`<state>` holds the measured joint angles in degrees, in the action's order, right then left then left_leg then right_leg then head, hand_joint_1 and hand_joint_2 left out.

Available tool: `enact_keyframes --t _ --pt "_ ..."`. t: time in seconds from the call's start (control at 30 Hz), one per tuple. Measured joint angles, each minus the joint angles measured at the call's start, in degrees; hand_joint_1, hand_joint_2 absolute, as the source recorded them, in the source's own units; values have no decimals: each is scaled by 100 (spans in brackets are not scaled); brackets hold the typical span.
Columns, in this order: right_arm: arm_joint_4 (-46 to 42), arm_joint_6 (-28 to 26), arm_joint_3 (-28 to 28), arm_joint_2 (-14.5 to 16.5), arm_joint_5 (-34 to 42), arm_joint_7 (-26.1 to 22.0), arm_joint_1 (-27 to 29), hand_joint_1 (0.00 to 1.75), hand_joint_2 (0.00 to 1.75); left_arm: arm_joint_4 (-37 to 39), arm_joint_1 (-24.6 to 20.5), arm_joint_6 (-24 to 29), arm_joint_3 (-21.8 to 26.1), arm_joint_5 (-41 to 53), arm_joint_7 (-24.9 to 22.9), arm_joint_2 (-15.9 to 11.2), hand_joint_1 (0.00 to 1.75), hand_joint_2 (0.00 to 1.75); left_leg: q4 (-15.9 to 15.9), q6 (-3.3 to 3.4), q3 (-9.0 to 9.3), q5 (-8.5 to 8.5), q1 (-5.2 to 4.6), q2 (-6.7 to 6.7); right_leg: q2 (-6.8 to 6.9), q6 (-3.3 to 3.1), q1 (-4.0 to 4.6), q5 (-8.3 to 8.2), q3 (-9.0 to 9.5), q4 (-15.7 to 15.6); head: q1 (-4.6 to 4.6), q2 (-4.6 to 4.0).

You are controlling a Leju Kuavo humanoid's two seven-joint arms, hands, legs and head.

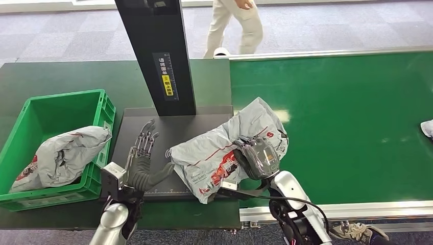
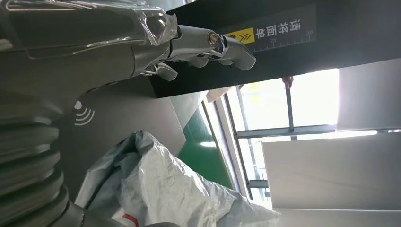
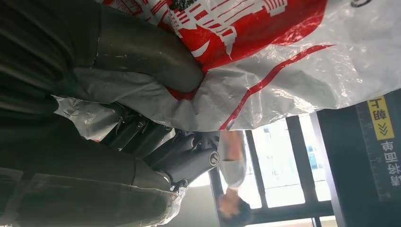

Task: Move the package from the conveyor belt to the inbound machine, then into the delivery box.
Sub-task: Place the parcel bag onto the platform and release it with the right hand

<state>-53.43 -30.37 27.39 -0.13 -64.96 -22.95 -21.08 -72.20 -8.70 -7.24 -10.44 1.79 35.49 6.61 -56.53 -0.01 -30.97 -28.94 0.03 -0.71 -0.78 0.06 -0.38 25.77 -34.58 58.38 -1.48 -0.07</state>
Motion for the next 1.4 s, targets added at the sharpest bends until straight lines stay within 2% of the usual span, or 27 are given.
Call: enact_keyframes --t 0.13,0.37,0.57,1.0,1.03,1.07,1.17,1.2,1.4 --pt "292 -23 12 50 18 -72 -187 175 175 69 -74 -32 -49 -7 50 -10 0 175 0 0 0 1 0 0 -1 -1 0 -1 0 0 -1 0" --pt "1306 11 112 255 -118 -239 -919 175 175 256 -360 -188 -213 -25 82 -4 0 175 0 -1 1 3 0 1 -1 -2 0 -3 0 2 0 0" --pt "2069 381 334 556 -309 -295 -1467 175 175 562 -642 -269 -371 -51 152 29 0 175 0 -1 2 4 1 1 -1 -2 1 -3 -1 2 0 0" --pt "2764 701 617 938 -390 -453 -1876 175 175 944 -950 -362 -549 -123 175 88 0 175 -1 -1 2 4 0 1 -1 -2 1 -3 -1 2 0 0" --pt "2807 735 634 975 -377 -489 -1896 171 175 981 -984 -364 -570 -129 177 103 0 175 -1 -1 2 4 0 1 -1 -2 1 -3 -1 2 0 0" --pt "2849 767 646 1010 -368 -523 -1909 142 175 1016 -1015 -365 -587 -137 178 119 0 175 -1 -1 2 4 0 1 -1 -2 1 -3 -1 2 0 0" --pt "2951 834 667 1090 -327 -585 -1925 15 175 1093 -1076 -387 -623 -164 179 163 0 175 0 -1 2 4 1 1 -1 -2 1 -3 -1 2 0 0" --pt "2981 850 669 1110 -302 -594 -1927 0 175 1114 -1088 -400 -632 -183 178 175 0 175 0 -1 2 4 1 1 -1 -2 1 -2 -1 2 -1 0" --pt "3107 879 662 1201 -69 -685 -1931 0 175 1190 -1123 -420 -659 -222 178 226 0 175 -1 -1 1 4 0 1 -1 -2 1 -2 -1 2 1 0"
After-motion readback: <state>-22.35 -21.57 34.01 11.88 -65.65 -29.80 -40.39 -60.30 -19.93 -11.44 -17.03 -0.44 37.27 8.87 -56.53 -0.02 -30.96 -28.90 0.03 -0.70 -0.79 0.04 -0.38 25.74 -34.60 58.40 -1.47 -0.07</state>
